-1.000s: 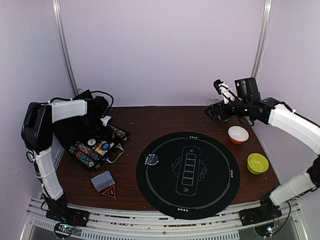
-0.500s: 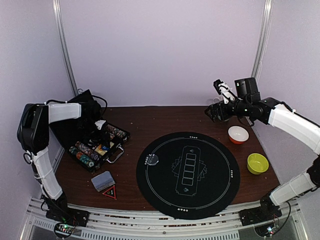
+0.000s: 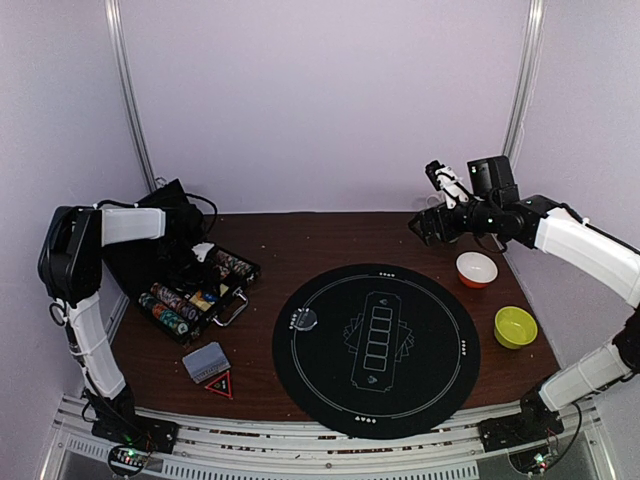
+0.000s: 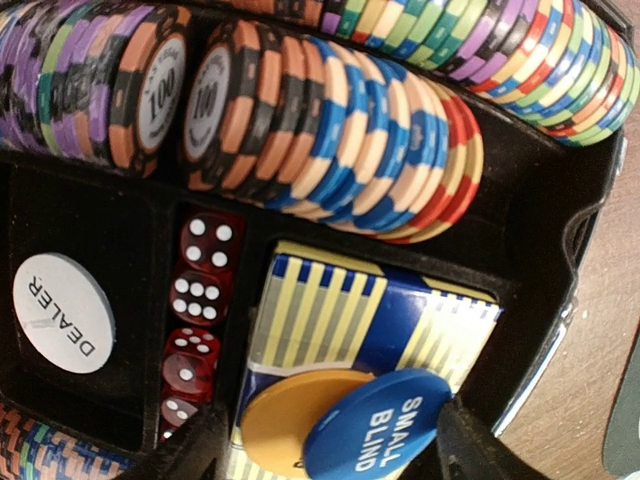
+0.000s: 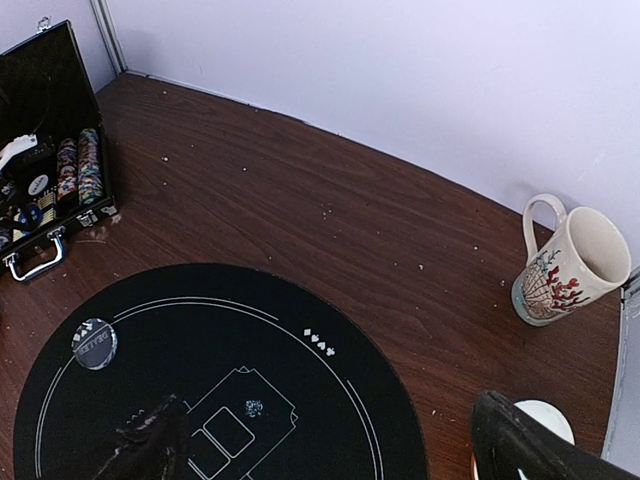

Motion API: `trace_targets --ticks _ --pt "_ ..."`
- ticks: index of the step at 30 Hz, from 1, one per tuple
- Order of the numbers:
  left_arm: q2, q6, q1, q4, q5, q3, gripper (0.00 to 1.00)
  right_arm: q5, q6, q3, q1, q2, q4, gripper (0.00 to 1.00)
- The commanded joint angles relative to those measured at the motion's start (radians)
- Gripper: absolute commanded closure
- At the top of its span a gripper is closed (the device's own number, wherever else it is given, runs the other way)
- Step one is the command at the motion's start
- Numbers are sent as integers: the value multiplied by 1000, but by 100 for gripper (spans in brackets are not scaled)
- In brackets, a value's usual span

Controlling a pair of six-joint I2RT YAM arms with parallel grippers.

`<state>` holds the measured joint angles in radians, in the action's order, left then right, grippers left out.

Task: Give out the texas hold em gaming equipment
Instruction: Pick up the small blind button from the chip case.

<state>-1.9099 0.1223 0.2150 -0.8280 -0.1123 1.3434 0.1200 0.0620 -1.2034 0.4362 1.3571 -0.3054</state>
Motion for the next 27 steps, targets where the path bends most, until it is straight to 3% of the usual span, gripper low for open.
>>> trace_targets --ticks 1,17,21,27 --pt "-12 -15 -13 21 32 -23 30 -5 9 3 -1 4 -3 0" --pt "27 -20 -66 27 6 -64 45 -11 7 -4 -1 4 -7 0" --pt "36 -17 -68 29 -2 -59 58 -13 9 -2 -1 3 -7 0" --pt "38 -16 -68 30 -19 -63 68 -5 5 -9 -1 12 -8 0"
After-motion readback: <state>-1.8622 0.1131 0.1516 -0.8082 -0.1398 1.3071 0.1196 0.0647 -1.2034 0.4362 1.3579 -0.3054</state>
